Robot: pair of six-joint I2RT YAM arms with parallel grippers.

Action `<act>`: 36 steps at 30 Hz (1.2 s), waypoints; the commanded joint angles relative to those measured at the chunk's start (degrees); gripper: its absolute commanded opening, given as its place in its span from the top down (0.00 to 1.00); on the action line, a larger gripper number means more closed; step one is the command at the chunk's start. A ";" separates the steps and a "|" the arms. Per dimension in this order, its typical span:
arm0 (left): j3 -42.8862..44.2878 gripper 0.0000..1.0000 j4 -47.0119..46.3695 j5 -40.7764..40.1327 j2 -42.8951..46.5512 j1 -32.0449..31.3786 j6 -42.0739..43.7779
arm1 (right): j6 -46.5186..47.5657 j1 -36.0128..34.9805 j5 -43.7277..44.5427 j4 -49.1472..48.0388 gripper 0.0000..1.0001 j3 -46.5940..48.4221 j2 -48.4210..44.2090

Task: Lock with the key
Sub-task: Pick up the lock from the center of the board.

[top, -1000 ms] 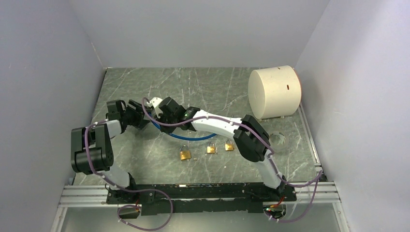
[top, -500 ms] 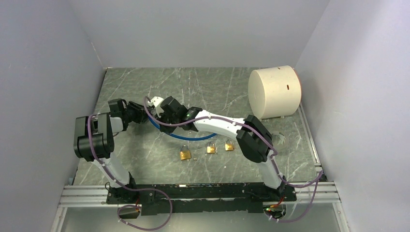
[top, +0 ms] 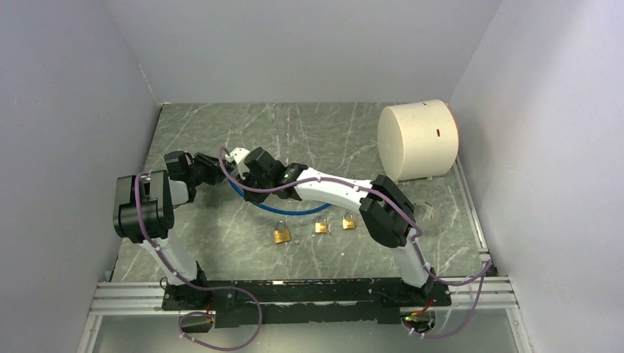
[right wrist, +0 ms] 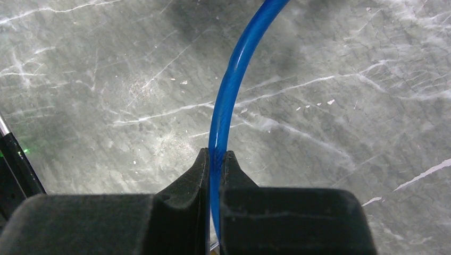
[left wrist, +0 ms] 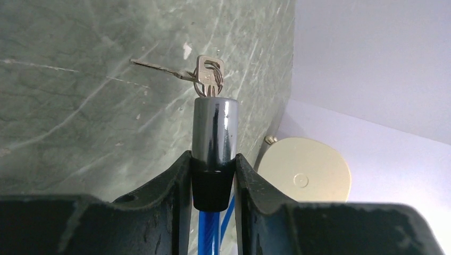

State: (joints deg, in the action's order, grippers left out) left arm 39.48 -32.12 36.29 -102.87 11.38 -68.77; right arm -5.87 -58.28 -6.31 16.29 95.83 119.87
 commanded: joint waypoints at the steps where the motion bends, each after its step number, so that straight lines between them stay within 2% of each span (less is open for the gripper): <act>1: -0.09 0.95 -3.59 2.46 5.79 0.12 0.42 | -1.23 0.13 2.62 -2.17 1.00 1.48 -2.80; 4: 0.45 0.78 -1.64 2.74 8.61 0.05 2.69 | -1.82 0.10 2.84 -2.96 1.00 0.95 -3.39; 7: 0.67 0.68 -0.45 4.12 10.22 0.07 4.12 | -1.90 0.11 2.79 -3.55 1.00 0.72 -3.63; 18: -3.67 0.52 -16.18 11.09 4.82 0.05 -2.65 | -1.94 0.42 4.73 -6.27 1.00 -0.22 -5.24; 23: -4.32 0.56 -17.83 11.43 4.10 -0.04 -2.61 | -1.97 0.48 3.45 -6.57 1.00 -0.34 -5.07; 25: -3.67 0.62 -17.35 11.78 3.80 -0.04 -2.07 | -1.95 0.46 2.79 -6.81 1.00 -0.72 -5.20; 32: -2.28 0.71 -19.13 12.26 1.65 -0.04 -2.92 | -0.85 0.48 0.90 -6.93 1.00 -1.86 -5.87; 36: -2.30 0.70 -21.11 12.97 0.10 -0.05 -3.45 | -0.40 0.51 0.61 -6.68 1.00 -1.89 -5.83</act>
State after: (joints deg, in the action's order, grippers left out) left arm 35.59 -48.12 47.22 -101.62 11.49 -71.57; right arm -7.49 -57.87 -4.14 12.84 93.67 118.06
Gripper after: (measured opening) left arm 0.287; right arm 0.041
